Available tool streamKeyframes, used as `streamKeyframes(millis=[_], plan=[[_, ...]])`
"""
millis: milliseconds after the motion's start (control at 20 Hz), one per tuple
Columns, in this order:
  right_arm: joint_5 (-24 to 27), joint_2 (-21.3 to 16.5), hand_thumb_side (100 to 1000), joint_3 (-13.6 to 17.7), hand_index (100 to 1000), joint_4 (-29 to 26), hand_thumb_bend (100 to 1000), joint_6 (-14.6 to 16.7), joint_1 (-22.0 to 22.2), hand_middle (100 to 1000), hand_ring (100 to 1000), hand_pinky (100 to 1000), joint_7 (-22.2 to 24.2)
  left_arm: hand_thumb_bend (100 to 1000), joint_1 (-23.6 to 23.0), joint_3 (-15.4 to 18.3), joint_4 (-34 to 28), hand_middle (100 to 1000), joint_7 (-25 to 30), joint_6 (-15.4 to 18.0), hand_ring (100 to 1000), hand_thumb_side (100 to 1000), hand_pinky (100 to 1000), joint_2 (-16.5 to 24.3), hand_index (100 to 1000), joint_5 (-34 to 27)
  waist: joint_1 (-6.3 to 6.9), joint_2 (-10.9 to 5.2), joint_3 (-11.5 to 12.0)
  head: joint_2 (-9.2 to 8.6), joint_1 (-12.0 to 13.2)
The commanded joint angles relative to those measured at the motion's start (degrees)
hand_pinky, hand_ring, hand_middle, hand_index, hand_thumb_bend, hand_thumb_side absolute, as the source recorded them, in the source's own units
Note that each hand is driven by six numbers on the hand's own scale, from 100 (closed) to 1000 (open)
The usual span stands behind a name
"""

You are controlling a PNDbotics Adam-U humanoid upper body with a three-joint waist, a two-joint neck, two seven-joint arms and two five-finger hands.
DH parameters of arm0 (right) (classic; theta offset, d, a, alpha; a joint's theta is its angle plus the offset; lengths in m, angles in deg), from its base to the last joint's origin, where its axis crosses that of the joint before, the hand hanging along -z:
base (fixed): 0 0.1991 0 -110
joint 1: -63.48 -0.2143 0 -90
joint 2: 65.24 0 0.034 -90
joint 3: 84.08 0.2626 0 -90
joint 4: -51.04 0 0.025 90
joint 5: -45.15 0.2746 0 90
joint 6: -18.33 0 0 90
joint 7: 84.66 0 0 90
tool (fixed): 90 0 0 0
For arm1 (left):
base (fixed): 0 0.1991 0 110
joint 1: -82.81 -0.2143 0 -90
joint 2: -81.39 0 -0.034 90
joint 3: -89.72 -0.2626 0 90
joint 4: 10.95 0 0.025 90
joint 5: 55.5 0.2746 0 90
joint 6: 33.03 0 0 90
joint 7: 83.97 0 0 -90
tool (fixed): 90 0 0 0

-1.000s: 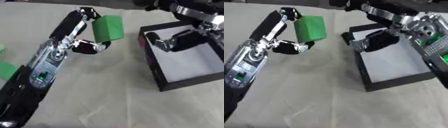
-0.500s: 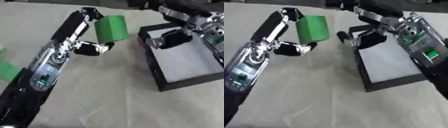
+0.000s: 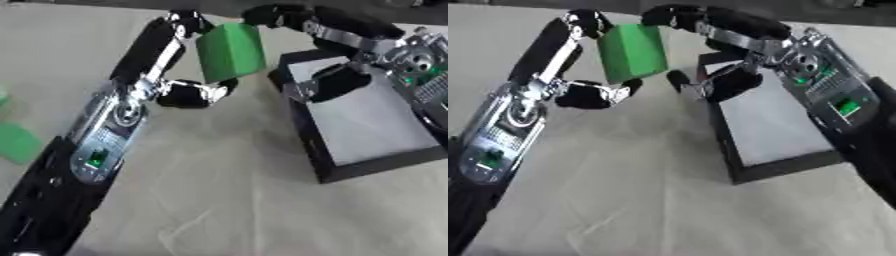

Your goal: Pick up the objects with one hand, pass them to the other hand, and then place them into the box on the other side of the table.

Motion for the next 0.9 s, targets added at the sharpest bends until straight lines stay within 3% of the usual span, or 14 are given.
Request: streamKeyframes(millis=[50,300,900], plan=[[-0.13,-0.73,115,0.79,1000,-0.3,100,0.39,-1.2,1000,1000,983,0.68,222,1.46,0.21,-0.56,584,-0.34,0.2,722,215,728,-0.24,459,-0.07,-0.7,-1.12,0.09,-0.3,-0.29],[-1.44,-0.45,107,0.94,1000,0.43,100,1.16,-1.24,1000,996,1000,1.32,225,1.74,-0.31,-0.49,583,0.02,0.41,722,212,726,-0.57,457,-0.52,-0.77,-0.92,0.37,-0.32,-0.55],[-0.78,0.07,100,1.22,1000,1.7,100,-1.18,-1.64,1000,995,1000,-1.55,231,2.02,-1.35,-1.06,580,0.95,0.81,719,206,719,-1.1,456,-0.91,-0.71,-0.63,0.87,-0.43,-1.2]])
